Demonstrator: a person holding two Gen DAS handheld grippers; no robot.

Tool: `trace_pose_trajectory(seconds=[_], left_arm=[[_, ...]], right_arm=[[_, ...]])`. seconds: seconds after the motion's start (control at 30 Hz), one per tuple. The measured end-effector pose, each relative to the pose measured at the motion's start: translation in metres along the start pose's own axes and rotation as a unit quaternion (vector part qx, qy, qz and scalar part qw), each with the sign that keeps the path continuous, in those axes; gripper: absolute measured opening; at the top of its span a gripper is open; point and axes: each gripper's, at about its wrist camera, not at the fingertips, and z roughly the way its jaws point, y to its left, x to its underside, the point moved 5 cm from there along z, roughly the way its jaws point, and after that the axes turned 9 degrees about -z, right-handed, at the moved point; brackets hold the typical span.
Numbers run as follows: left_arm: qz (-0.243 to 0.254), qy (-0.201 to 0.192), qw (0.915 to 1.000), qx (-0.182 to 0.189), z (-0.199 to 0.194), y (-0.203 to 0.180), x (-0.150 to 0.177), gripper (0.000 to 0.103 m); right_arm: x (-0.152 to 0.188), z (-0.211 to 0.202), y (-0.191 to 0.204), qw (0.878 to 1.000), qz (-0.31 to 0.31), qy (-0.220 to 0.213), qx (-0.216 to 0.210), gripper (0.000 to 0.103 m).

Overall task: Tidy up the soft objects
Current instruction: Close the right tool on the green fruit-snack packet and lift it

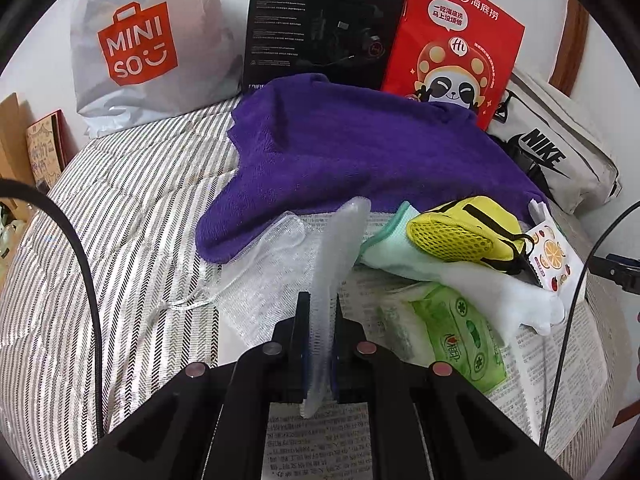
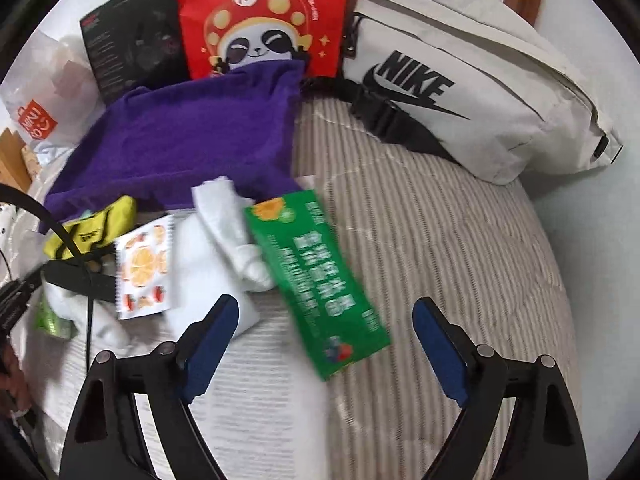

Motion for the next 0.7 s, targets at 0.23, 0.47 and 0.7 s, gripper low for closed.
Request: trace_pose_trajectory(seconds=[0.23, 0.47, 0.7], left_arm=[[0.006, -0.001, 0.9999, -0.008, 0.000, 0.000, 0.001, 0.009], [0.001, 0.000, 1.0000, -0.002, 0.001, 0.001, 0.001, 0.009], [0.008, 0.000, 0.9999, -0.011, 0.001, -0.001, 0.001, 0.009]], right_arm=[[0.007, 0.028, -0.010, 0.999, -0.015, 0.020, -0.021, 0.089], [0.000, 0.056, -0.002, 0.998, -0.049, 0.004, -0.043, 0.074], [-0.003, 0.050, 0.009, 0.996, -0.066, -0.005, -0.063, 0.037]])
